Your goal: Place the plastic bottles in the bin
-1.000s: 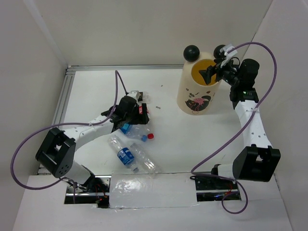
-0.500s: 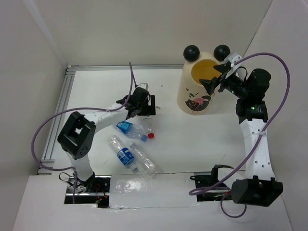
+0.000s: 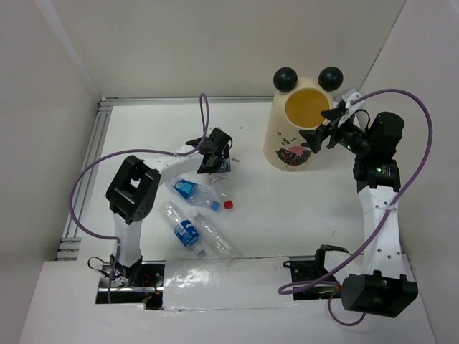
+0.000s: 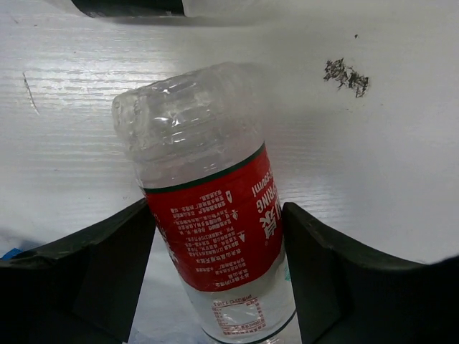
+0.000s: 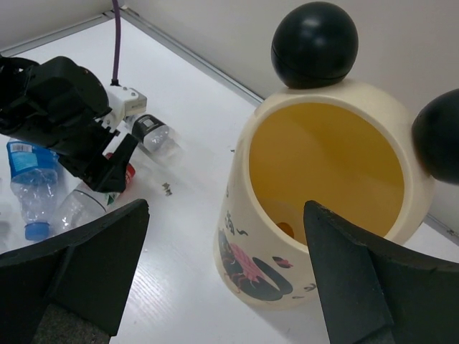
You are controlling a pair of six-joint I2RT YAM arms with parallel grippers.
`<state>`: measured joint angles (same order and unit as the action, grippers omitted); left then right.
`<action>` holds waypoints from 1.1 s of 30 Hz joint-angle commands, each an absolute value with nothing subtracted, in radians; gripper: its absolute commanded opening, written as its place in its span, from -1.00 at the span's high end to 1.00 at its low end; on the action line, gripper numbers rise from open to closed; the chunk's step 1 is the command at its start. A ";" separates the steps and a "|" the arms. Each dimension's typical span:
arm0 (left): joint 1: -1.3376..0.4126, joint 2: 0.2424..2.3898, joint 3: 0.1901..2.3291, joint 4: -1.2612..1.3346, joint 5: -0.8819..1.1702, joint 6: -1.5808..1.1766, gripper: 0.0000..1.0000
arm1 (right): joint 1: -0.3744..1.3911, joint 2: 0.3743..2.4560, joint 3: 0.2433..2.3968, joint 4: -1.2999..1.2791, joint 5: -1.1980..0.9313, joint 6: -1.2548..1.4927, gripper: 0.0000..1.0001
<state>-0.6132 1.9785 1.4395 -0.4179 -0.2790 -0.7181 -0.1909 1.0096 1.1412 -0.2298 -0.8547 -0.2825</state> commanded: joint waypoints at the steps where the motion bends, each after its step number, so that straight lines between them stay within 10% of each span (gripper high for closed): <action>1: -0.627 1.977 1.431 -0.436 -0.293 -0.729 -0.57 | -0.198 0.982 1.138 -0.232 -0.871 -0.264 -0.90; 11: -0.702 1.801 1.454 -0.382 -0.204 -0.667 0.52 | -0.198 0.947 1.138 -0.313 -0.871 -0.294 -0.64; 19: -0.761 1.664 1.699 -0.258 -0.118 -0.592 0.67 | -0.207 0.877 1.062 -0.345 -0.640 -0.262 1.00; 33: -0.887 1.840 1.903 0.690 -0.135 -0.330 0.96 | -0.207 0.764 0.881 -0.500 -0.580 -0.374 1.00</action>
